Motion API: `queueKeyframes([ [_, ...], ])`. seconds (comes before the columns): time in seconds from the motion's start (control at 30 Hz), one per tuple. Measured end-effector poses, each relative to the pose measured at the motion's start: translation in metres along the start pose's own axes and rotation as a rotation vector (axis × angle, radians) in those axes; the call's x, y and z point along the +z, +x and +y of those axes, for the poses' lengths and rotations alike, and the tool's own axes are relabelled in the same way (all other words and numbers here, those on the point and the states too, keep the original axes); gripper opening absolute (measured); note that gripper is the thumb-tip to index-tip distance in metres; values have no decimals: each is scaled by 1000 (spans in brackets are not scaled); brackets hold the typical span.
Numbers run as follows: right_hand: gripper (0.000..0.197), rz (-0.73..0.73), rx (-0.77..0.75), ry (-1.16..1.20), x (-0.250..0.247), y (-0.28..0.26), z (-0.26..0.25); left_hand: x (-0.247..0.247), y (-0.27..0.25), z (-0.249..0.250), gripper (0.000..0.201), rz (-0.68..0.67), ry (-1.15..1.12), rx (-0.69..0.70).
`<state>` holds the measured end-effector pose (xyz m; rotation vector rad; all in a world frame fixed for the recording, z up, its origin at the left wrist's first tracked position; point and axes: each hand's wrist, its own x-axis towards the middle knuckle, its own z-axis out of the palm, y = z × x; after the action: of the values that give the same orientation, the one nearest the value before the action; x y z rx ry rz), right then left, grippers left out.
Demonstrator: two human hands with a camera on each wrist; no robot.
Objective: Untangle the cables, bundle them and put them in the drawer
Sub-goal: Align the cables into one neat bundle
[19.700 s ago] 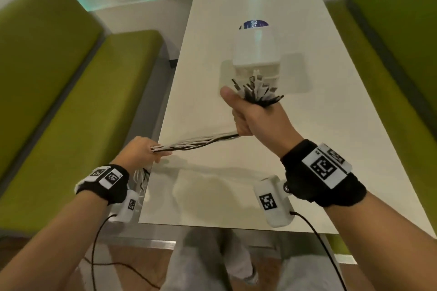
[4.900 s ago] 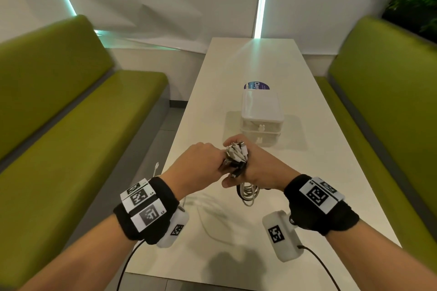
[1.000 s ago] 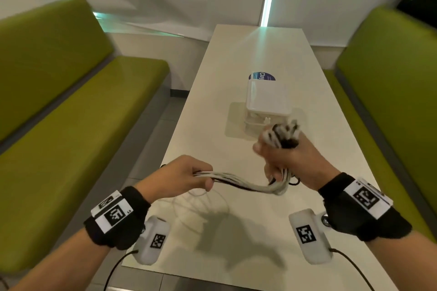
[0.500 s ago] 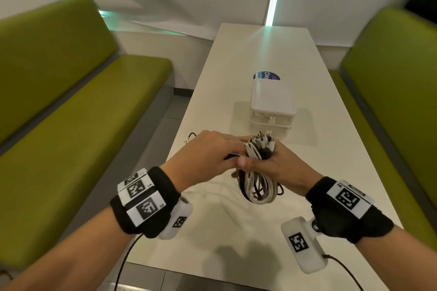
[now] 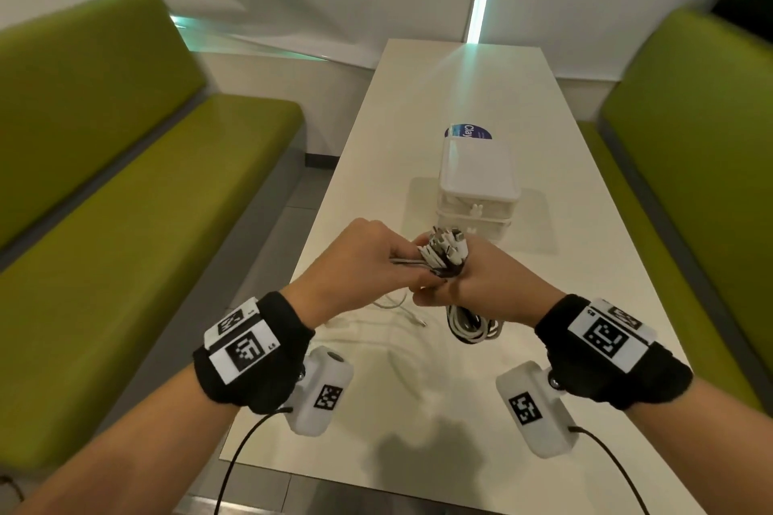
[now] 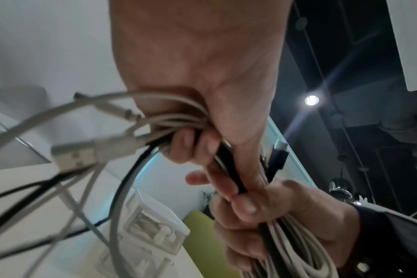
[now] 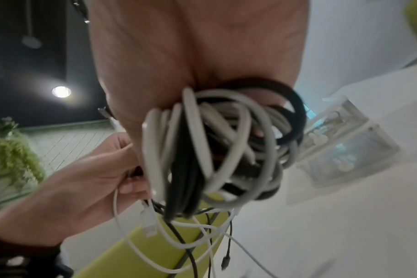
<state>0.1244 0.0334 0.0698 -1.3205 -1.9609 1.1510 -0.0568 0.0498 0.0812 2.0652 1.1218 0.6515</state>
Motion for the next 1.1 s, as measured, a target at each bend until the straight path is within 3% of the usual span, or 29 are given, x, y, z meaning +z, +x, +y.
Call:
queueKeyframes([
  [0.13, 18, 14, -33, -186, 1, 7, 0, -5, -7, -4, 8, -51, 17, -68],
  [0.3, 15, 45, -9, -256, 7, 11, -9, -2, -15, -2, 10, 163, -8, -126],
  [0.53, 13, 48, -27, -191, 4, 6, -17, 3, -17, -5, 23, 325, -64, -112],
  [0.63, 28, 37, 20, -173, 1, 2, -16, 3, -13, -9, 23, 216, -14, -45],
  [0.77, 27, -19, 123, -81, -5, -9, -14, 0, -10, -15, 53, -66, 331, -51],
  [0.87, 17, -7, 93, 118, -8, -14, -17, -3, -8, -24, 41, -229, 82, -145],
  [0.93, 18, 51, 95, 178, -8, -14, -17, -2, -8, -28, 42, -226, -9, -118],
  [1.03, 22, 143, 84, 161, -8, -14, -14, -4, -7, -32, 50, -128, 32, -68],
  [1.1, 22, 189, 76, 164, -9, -14, -10, -7, -6, -30, 50, -137, 54, -103],
])
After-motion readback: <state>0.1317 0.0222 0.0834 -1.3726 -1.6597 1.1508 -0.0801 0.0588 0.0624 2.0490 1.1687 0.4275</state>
